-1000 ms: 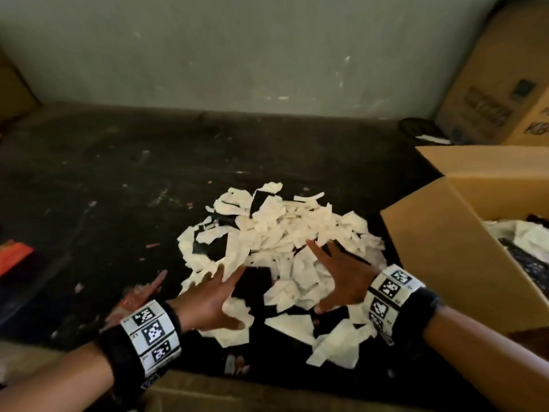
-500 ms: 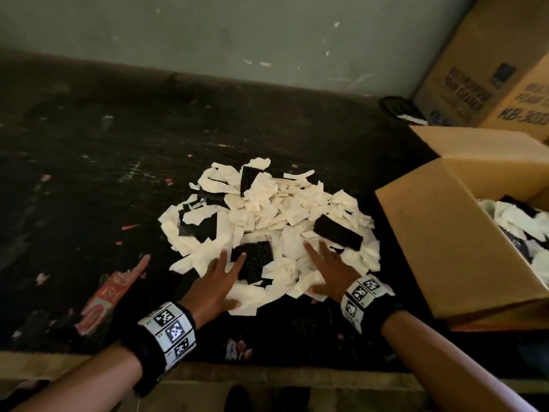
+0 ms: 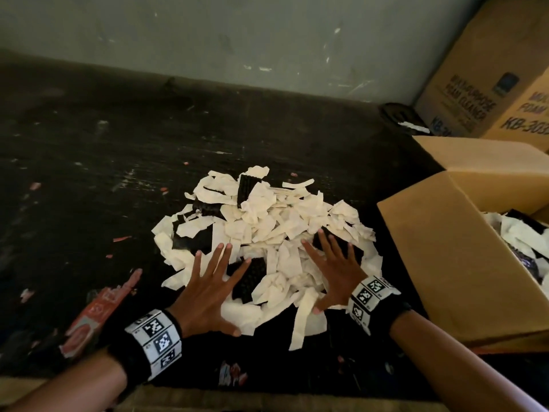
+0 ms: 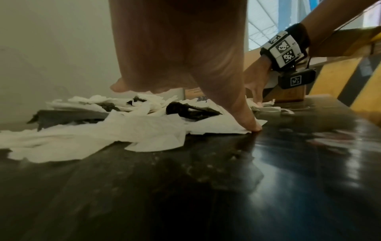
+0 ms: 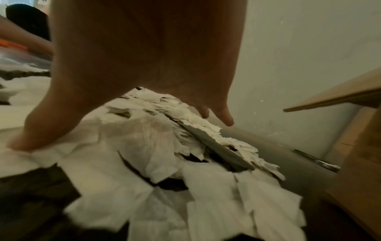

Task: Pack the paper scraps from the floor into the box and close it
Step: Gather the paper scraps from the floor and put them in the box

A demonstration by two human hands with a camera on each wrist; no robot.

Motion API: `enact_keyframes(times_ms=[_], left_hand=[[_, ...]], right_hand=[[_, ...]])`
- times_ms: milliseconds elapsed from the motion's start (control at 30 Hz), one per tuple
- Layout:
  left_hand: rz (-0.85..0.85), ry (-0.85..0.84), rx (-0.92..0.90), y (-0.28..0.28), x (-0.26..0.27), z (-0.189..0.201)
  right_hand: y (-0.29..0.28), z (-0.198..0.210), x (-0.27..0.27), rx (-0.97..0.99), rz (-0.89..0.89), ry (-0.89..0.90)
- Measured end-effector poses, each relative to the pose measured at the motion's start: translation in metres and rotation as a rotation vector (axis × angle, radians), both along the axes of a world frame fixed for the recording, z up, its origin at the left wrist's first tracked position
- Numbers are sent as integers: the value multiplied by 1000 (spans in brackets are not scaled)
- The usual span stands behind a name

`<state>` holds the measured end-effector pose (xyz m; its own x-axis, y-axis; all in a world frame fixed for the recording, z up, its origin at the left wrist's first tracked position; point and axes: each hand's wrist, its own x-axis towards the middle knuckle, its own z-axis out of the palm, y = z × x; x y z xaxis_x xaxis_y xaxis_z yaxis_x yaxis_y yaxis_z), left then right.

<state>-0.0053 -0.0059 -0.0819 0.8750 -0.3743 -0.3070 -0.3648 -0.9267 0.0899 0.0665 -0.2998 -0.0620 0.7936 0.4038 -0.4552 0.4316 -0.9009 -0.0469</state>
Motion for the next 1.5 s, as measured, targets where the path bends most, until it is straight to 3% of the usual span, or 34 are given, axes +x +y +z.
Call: enact_keyframes(times_ms=[333,600,833,967,1067,1300,1500], left_hand=[[44,-21,33,-8,58,13],[54,86,46,-9,101,16],[204,242,-127,-10,112,-1],[132,384,-176,4,112,18],[177,478,-301,15,114,36],[240,254,-220,-14,111,-3],[328,96,-268,-20,111,-8]], right_hand=[[39,8,78,-36,174,-44],[62,12,129,8,233,86],[72,-13,131,126,211,206],[67,-11,133,189,221,193],[66,-9,134,202,216,161],[80,-12,135,170,253,101],[86,-3,126,108,287,111]])
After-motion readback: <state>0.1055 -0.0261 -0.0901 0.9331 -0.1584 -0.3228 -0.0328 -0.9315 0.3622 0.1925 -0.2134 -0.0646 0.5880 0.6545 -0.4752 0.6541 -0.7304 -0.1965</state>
